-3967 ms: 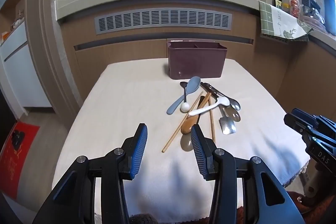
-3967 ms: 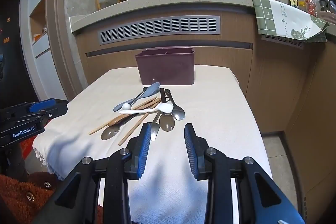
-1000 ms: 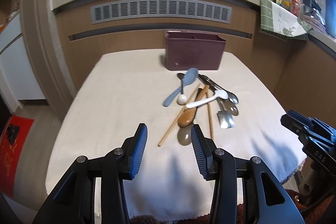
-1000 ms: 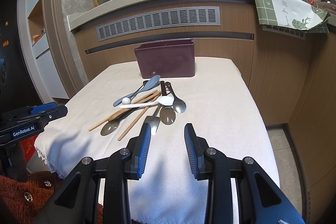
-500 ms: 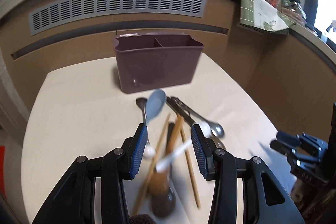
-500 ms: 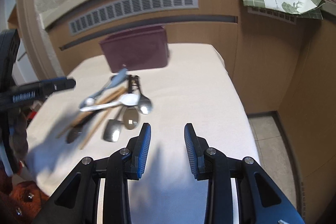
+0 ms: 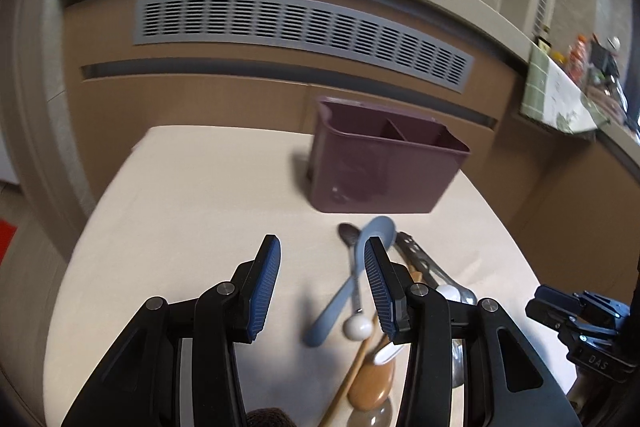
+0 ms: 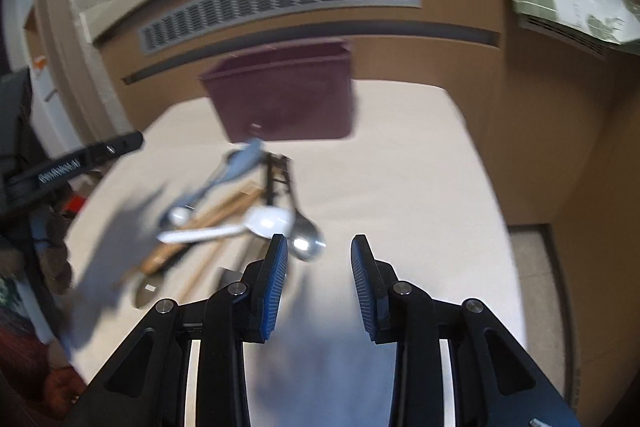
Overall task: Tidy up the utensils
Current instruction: 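Grasp the blue plastic spoon with the left tool while the right tool grasps the white plastic spoon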
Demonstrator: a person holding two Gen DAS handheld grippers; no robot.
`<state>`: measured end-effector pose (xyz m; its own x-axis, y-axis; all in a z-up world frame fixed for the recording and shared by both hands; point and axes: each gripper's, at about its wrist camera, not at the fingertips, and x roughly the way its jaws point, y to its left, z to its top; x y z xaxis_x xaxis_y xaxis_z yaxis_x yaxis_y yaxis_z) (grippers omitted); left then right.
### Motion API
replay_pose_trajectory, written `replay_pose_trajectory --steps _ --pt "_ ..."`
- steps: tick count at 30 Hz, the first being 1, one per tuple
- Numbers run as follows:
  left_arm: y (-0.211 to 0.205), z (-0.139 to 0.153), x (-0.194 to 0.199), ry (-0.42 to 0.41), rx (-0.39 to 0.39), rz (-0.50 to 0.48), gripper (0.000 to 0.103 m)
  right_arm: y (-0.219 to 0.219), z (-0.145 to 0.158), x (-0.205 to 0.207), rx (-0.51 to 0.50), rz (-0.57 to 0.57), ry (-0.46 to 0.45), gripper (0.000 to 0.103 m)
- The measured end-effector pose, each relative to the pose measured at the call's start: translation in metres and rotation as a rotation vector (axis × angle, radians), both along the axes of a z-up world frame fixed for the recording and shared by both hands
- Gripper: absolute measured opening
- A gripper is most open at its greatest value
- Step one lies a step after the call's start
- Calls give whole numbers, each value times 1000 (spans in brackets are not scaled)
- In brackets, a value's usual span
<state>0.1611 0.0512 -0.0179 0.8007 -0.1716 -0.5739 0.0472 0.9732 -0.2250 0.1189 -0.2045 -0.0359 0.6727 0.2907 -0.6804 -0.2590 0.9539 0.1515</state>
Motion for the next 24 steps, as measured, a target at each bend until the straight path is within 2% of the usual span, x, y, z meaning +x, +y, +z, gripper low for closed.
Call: replay_pose_trajectory --steps 4,9,13,15,20,24 --pt "16 -1 -16 -24 -10 50 45 16 1 3 48 63 11 31" --pt "31 -8 -26 -27 8 94 45 42 -20 20 115 111 149 30" --pt "44 -16 -31 -22 -6 113 45 59 -36 34 162 91 229 30" --pt "47 -20 -33 -14 -4 122 45 65 -42 44 169 45 258 30" --pt "44 -29 -34 12 19 111 45 72 -52 74 155 -63 277 30" --pt "31 -34 -32 38 18 52 45 86 -53 95 77 -80 216 29"
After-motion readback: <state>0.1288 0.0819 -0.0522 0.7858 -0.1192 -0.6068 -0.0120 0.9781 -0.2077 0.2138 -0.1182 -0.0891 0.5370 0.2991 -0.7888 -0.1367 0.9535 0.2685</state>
